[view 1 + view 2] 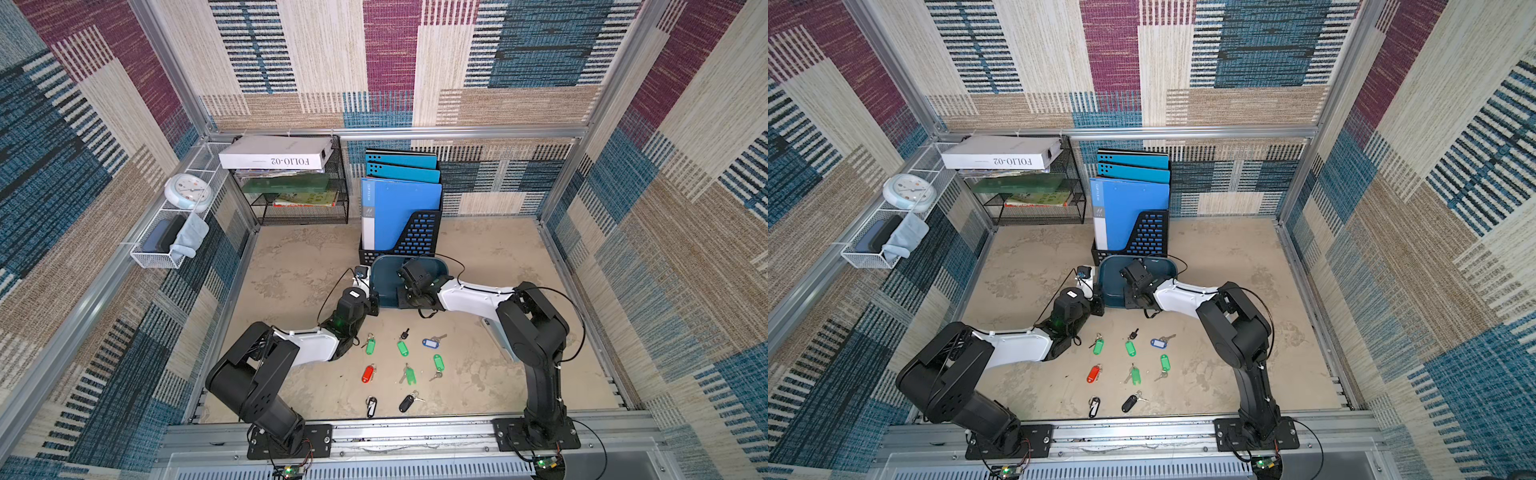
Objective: Take the keys out of the storage box
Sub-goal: Pick up the key from the storage box.
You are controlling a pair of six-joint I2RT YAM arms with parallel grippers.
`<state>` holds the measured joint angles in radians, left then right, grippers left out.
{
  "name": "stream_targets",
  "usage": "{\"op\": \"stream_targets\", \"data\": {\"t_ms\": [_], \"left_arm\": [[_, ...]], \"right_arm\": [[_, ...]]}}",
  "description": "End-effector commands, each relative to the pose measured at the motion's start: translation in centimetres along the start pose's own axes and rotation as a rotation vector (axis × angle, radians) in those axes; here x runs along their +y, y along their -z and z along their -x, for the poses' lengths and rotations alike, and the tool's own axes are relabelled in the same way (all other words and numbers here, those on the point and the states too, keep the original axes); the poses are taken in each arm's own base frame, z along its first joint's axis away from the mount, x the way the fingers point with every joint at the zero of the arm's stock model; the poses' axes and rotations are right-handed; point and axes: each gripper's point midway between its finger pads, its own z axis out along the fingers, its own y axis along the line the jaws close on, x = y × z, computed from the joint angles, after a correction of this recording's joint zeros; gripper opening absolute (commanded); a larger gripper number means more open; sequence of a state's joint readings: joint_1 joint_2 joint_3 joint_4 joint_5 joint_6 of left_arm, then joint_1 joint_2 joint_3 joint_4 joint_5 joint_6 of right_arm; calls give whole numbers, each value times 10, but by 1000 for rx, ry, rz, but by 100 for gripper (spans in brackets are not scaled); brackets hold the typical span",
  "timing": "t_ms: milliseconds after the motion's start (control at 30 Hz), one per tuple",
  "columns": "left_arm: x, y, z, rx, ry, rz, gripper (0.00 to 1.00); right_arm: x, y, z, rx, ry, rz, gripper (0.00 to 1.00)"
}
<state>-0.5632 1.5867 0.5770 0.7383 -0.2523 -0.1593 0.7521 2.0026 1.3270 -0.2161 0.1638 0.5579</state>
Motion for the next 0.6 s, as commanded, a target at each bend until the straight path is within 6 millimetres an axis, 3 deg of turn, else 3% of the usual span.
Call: {"op": "stream_targets", "data": {"t_ms": [0, 133, 300, 400, 567], "left_arm": [[-6, -1, -1, 15, -11, -28, 2], [-4, -2, -1, 25, -10, -9, 2], [2, -5, 0, 51, 6, 33, 2], [5, -7, -10, 111, 12, 58, 2], [17, -8, -11, 210, 45, 157, 2]], "right_arm": [[-3, 6, 10, -43, 24, -31, 0], [6, 21, 18, -72, 47, -1, 0], [14, 57, 30, -135, 80, 34, 0], [14, 78, 33, -167, 90, 49, 0], [10, 120, 25, -187, 127, 78, 0]]}}
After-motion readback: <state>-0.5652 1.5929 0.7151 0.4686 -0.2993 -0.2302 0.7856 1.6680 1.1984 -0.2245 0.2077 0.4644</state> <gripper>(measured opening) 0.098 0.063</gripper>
